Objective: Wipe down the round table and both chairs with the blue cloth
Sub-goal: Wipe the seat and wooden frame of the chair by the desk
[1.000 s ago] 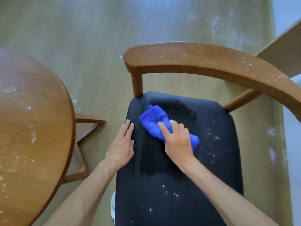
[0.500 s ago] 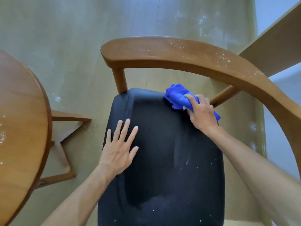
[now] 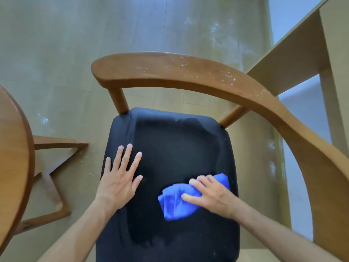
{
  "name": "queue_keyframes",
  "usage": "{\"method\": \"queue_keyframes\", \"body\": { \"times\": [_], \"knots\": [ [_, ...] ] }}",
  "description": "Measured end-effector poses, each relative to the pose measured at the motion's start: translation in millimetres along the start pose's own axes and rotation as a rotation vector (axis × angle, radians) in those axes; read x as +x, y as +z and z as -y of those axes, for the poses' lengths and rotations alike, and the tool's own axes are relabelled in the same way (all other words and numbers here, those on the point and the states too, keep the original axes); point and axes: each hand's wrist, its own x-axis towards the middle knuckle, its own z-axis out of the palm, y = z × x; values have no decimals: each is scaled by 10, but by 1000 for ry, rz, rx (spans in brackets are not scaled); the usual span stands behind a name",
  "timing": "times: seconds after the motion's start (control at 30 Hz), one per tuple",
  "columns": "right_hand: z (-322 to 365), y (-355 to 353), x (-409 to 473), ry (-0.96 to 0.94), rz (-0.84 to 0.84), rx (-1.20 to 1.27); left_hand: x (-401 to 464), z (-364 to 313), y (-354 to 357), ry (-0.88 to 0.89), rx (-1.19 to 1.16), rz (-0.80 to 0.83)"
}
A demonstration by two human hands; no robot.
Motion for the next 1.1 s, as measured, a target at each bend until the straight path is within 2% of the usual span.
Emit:
{"method": "queue_keyframes", "body": {
  "times": [0.07, 0.13, 0.2, 0.23, 0.3, 0.4, 0.5, 0.57, 0.63, 0.7, 0.77, 0.87, 0.97, 1.03, 1.1],
  "knots": [
    [-550, -7, 202, 219, -69, -48, 3, 4, 38, -1, -5, -6],
    [-947, -11, 356, 622, -64, -25, 5, 5, 72, 4, -20, 4],
    [-1089, 39, 440, 963, -5, 36, 8, 11, 85, 6, -11, 2],
    [-1032, 42, 466, 1038, -5, 64, 10, 13, 82, 9, -5, -3],
    [-717, 10, 401, 1001, -40, 81, 5, 5, 54, -1, -2, 6],
    [201, -18, -15, 687, -43, 97, -7, -51, -30, -22, -20, 10],
    [970, -43, -406, 346, 110, 205, -2, -102, -134, -40, -44, 6],
    [930, -55, -483, 193, 153, 197, 9, -137, -178, 8, -18, 4],
    [506, -108, -408, 156, 169, 117, 27, -203, -187, 75, -9, -3],
    [-29, -118, -285, 289, 79, 93, 50, -277, -135, 87, -12, 25],
    [-513, -80, -172, 550, 17, 107, 74, -318, -64, 75, -6, 16],
    [-964, 39, -55, 928, 16, 128, 89, -293, 16, 86, -8, -8],
    [-951, 139, 43, 1213, -114, 284, 91, -272, 39, 84, -20, -42],
    [-688, 99, -11, 1281, -136, 334, 98, -279, 21, 77, -28, -41],
    [-300, 26, -187, 1250, -82, 311, 95, -289, 11, 61, -26, -23]
  ]
}}
